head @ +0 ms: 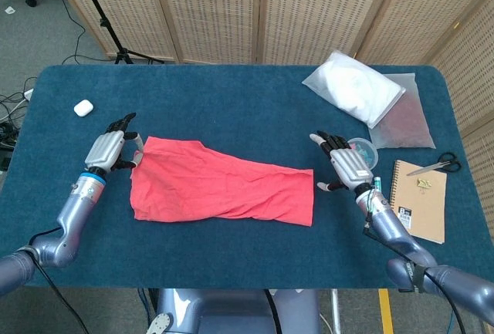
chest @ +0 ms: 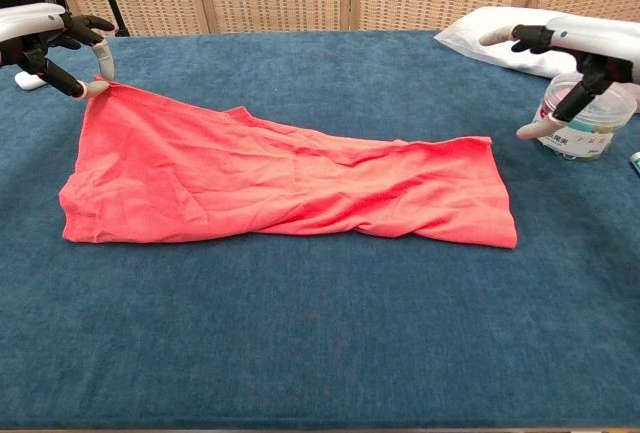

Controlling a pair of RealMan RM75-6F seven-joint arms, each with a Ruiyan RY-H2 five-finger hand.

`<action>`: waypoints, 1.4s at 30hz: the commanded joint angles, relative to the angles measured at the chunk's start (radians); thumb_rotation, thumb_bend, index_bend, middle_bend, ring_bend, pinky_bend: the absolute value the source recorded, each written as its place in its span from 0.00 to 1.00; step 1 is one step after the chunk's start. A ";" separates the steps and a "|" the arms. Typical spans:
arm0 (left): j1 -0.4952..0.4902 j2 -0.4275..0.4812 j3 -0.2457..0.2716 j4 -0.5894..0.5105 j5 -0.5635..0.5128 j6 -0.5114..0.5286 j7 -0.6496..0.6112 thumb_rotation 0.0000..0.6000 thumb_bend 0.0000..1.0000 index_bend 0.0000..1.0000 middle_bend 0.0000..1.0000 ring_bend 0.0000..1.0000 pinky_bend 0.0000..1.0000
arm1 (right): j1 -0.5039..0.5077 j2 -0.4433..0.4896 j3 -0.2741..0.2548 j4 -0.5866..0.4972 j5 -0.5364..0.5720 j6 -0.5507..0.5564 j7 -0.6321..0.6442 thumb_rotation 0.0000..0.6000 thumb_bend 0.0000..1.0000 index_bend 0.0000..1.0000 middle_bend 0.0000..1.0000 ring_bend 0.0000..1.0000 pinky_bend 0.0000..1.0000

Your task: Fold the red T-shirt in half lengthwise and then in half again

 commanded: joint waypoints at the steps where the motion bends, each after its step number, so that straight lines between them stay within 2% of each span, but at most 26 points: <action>1: -0.007 -0.014 -0.004 0.026 -0.007 -0.010 0.003 1.00 0.63 0.72 0.00 0.00 0.00 | -0.061 0.079 -0.032 -0.094 -0.078 0.090 0.020 1.00 0.23 0.00 0.00 0.00 0.00; 5: -0.014 -0.031 -0.010 0.073 -0.011 -0.025 -0.005 1.00 0.63 0.72 0.00 0.00 0.00 | -0.115 0.147 -0.057 -0.181 -0.121 0.164 0.021 1.00 0.24 0.00 0.00 0.00 0.00; 11: -0.030 -0.075 -0.022 0.171 -0.017 -0.046 -0.027 1.00 0.63 0.72 0.00 0.00 0.00 | -0.162 0.187 -0.075 -0.231 -0.144 0.220 0.026 1.00 0.26 0.00 0.00 0.00 0.00; 20: -0.077 -0.183 -0.031 0.357 0.004 -0.096 -0.065 1.00 0.63 0.72 0.00 0.00 0.00 | -0.185 0.200 -0.079 -0.240 -0.149 0.228 0.040 1.00 0.26 0.00 0.00 0.00 0.00; 34: -0.119 -0.312 -0.050 0.550 0.000 -0.116 -0.045 1.00 0.62 0.70 0.00 0.00 0.00 | -0.201 0.204 -0.085 -0.212 -0.178 0.234 0.102 1.00 0.26 0.00 0.00 0.00 0.00; 36: -0.122 -0.323 -0.054 0.568 0.000 -0.120 -0.049 1.00 0.59 0.60 0.00 0.00 0.00 | -0.204 0.207 -0.086 -0.213 -0.184 0.237 0.109 1.00 0.26 0.00 0.00 0.00 0.00; 39: -0.124 -0.333 -0.058 0.586 0.005 -0.121 -0.059 1.00 0.47 0.15 0.00 0.00 0.00 | -0.206 0.209 -0.086 -0.215 -0.190 0.240 0.113 1.00 0.26 0.00 0.00 0.00 0.00; 41: -0.125 -0.338 -0.061 0.597 0.008 -0.121 -0.065 1.00 0.43 0.02 0.00 0.00 0.00 | -0.206 0.211 -0.086 -0.218 -0.193 0.240 0.116 1.00 0.26 0.00 0.00 0.00 0.00; 42: -0.126 -0.339 -0.063 0.601 0.010 -0.119 -0.069 1.00 0.41 0.00 0.00 0.00 0.00 | -0.207 0.211 -0.086 -0.220 -0.194 0.240 0.117 1.00 0.26 0.00 0.00 0.00 0.00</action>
